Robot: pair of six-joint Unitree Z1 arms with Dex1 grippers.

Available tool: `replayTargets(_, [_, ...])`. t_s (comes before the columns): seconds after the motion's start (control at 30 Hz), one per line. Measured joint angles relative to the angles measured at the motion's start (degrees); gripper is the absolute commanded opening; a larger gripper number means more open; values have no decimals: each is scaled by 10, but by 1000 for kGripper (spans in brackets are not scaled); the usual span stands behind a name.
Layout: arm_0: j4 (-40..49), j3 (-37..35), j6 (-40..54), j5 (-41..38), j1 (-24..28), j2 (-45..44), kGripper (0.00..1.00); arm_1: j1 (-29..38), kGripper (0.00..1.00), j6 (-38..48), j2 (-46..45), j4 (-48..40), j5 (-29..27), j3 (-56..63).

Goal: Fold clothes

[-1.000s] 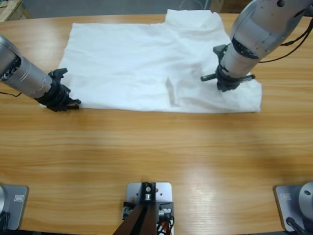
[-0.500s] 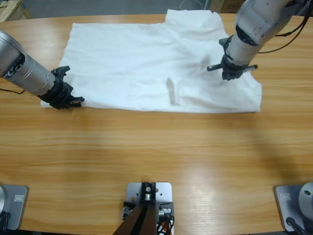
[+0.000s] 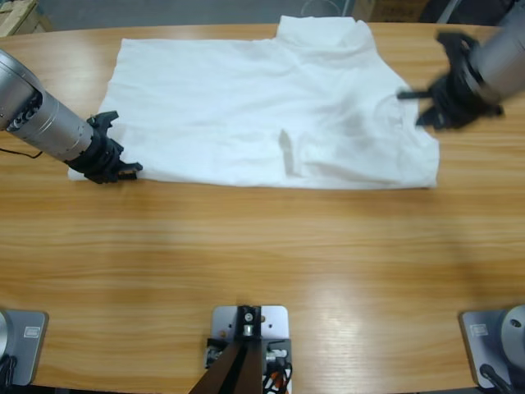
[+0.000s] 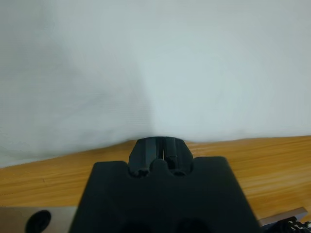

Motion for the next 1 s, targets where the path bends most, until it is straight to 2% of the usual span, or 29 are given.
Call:
replayTargets(0.03, [0, 0, 0, 0, 0, 0, 0, -3, 145, 9, -17, -21, 12, 34])
replayTargets(0.13, [0, -1, 0, -1, -1, 0, 0, -38, 322, 27, -54, -84, 68, 104])
replayTargets(0.27, [0, -1, 0, -2, -2, 0, 0, -82, 648, 53, -61, -177, 129, 172])
replayTargets(0.37, [0, -1, 0, -3, -2, 0, 0, -114, 653, 60, -61, -244, 165, 213])
replayTargets(0.5, [0, -1, 0, -3, -2, 0, 0, -157, 467, 61, -55, -286, 191, 233])
replayTargets(0.6, [0, -1, 0, -3, -2, 0, 0, -179, 405, 61, -33, -331, 215, 253])
replayTargets(0.77, [0, -1, 0, -3, -2, 0, 0, -190, 384, 61, 8, -391, 244, 267])
replayTargets(1.0, [0, -1, 0, -3, -2, 0, 0, -191, 384, 61, 40, -426, 253, 267])
